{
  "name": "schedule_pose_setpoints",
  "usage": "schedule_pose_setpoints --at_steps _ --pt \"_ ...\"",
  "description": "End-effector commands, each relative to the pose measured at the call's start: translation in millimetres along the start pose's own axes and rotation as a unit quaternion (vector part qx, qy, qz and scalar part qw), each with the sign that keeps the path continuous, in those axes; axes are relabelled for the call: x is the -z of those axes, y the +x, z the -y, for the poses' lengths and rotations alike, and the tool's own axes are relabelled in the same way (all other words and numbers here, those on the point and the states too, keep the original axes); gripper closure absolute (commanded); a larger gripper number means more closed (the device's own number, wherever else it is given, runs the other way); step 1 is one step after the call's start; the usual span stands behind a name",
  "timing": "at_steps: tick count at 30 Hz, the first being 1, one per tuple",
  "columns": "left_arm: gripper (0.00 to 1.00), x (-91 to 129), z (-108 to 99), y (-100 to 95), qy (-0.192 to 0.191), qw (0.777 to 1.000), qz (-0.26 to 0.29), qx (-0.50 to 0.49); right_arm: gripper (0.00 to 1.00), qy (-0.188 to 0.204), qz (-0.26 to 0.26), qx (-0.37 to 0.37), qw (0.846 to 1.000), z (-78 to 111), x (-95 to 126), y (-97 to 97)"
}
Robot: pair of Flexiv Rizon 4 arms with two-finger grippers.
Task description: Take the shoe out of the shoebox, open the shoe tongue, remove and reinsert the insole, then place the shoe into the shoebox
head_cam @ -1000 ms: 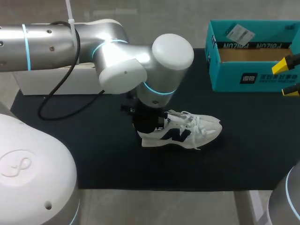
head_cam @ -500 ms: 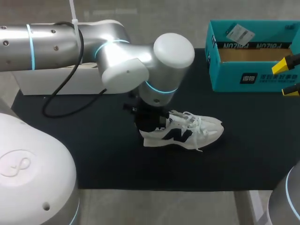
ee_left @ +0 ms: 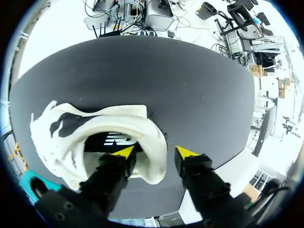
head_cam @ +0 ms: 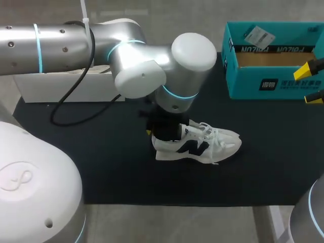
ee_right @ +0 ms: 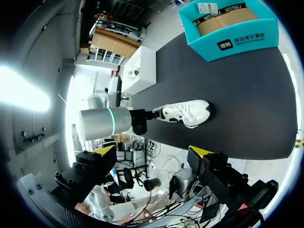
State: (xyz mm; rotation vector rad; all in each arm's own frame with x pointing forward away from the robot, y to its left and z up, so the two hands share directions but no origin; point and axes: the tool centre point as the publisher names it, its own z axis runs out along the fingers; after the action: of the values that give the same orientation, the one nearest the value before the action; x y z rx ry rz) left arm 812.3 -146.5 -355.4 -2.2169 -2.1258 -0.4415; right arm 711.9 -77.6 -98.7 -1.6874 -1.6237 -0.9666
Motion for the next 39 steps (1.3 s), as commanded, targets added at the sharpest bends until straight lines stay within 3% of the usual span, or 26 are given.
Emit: schedule_pose_setpoints --at_steps 1,6,8,11,25,27,28,30,35,36,38,39 --pt "0.0 30.9 5.2 19.6 -0.007 0.998 0.05 0.021 0.0 0.0 0.001 -0.001 1.0 0.4 -0.6 -0.3" --pt "0.0 59.0 12.2 35.3 -0.003 0.983 0.139 0.12 0.0 0.0 0.001 -0.001 1.0 0.4 -0.6 -0.3" --pt "0.0 64.5 17.4 41.0 0.0 0.97 0.166 0.177 0.0 0.0 0.001 -0.001 1.0 0.4 -0.6 -0.3" --pt "0.0 67.7 23.7 46.4 0.01 0.942 0.254 0.22 0.0 0.0 0.001 -0.001 1.0 0.4 -0.6 -0.3" --pt "0.0 67.7 23.7 46.4 0.01 0.942 0.254 0.22 0.0 0.0 0.001 -0.001 1.0 0.4 -0.6 -0.3" --pt "0.0 75.0 13.2 36.9 0.117 0.885 0.307 0.33 0.0 0.0 0.001 -0.001 1.0 0.4 -0.6 -0.3" --pt "0.0 74.0 10.6 36.1 0.142 0.872 0.309 0.352 0.0 0.0 0.001 -0.001 1.0 0.4 -0.6 -0.3" --pt "0.0 71.5 3.6 34.3 0.196 0.825 0.317 0.424 0.0 0.0 0.001 -0.001 1.0 0.4 -0.6 -0.3" --pt "0.0 73.0 -4.0 35.3 0.267 0.743 0.32 0.523 0.0 0.0 0.001 -0.001 1.0 0.4 -0.6 -0.3" --pt "0.0 74.5 -5.4 37.1 0.274 0.736 0.319 0.531 0.0 0.0 0.001 -0.001 1.0 0.4 -0.6 -0.3" --pt "0.0 78.8 -10.9 40.5 0.292 0.7 0.324 0.566 0.0 0.0 0.001 -0.001 1.0 0.4 -0.6 -0.3" --pt "0.0 81.3 -11.7 41.5 0.292 0.695 0.329 0.568 0.0 0.0 0.001 -0.001 1.0 0.4 -0.6 -0.3"
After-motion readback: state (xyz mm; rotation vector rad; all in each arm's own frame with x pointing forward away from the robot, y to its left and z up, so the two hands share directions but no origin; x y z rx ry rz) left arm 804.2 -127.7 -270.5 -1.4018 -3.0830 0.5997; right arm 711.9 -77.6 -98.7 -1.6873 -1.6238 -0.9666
